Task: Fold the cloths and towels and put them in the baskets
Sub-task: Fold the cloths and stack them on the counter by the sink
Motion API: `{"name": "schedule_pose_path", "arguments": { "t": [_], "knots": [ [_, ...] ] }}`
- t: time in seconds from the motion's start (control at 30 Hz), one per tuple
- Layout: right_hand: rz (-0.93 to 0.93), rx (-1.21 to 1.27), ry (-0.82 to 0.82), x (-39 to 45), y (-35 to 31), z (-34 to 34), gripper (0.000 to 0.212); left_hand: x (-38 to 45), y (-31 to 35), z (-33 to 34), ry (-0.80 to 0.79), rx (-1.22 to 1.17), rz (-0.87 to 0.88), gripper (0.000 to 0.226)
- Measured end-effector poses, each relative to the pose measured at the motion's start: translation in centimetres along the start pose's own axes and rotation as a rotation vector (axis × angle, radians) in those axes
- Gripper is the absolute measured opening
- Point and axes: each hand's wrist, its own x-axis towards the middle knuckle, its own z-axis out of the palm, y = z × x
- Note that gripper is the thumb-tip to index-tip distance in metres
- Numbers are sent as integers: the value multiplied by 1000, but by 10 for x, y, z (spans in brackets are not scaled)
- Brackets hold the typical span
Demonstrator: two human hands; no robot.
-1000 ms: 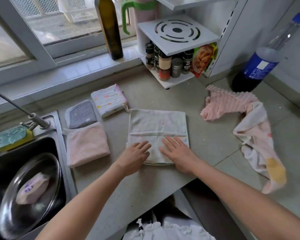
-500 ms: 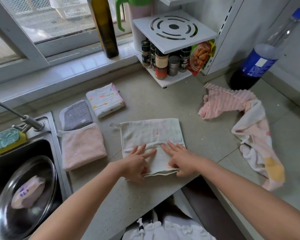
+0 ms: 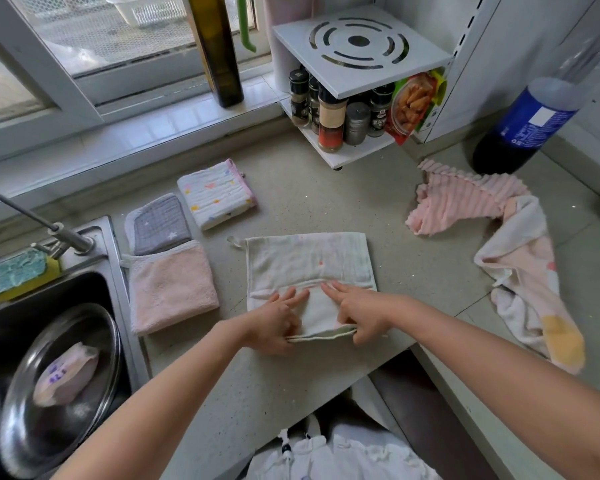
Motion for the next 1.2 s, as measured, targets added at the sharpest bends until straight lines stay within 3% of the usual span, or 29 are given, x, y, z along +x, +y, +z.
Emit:
{"name": "schedule_pose_path", "arguments": {
  "t": [0.1,0.2,0.27,0.4,0.53,0.6,0.87,1.2],
  "knots": [
    [75,87,-58,-6,2,-9,20,-5,-6,-14,-35,-109,-32,18],
    [122,175,2,-11,9,-17,28,-8,-7,-24,-22,-278,-92,24],
    [166,296,86,-17,13,-23,21,-8,-5,-37,49,-425,-143,39],
    [313,503,312,-14,34,-29,22,7,-6,-60,209,-487,-268,20],
    [466,566,635,6,46,-35,19,36,-20,-69,360,-448,-417,16],
    [543,609,705,17,46,-40,15,48,-26,-73,388,-380,-503,22],
    [699,486,670,53,55,-45,21,69,-48,-79,514,-113,-715,22],
    [753,513,674,66,61,-43,17,77,-51,-79,521,79,-726,25]
  ]
}}
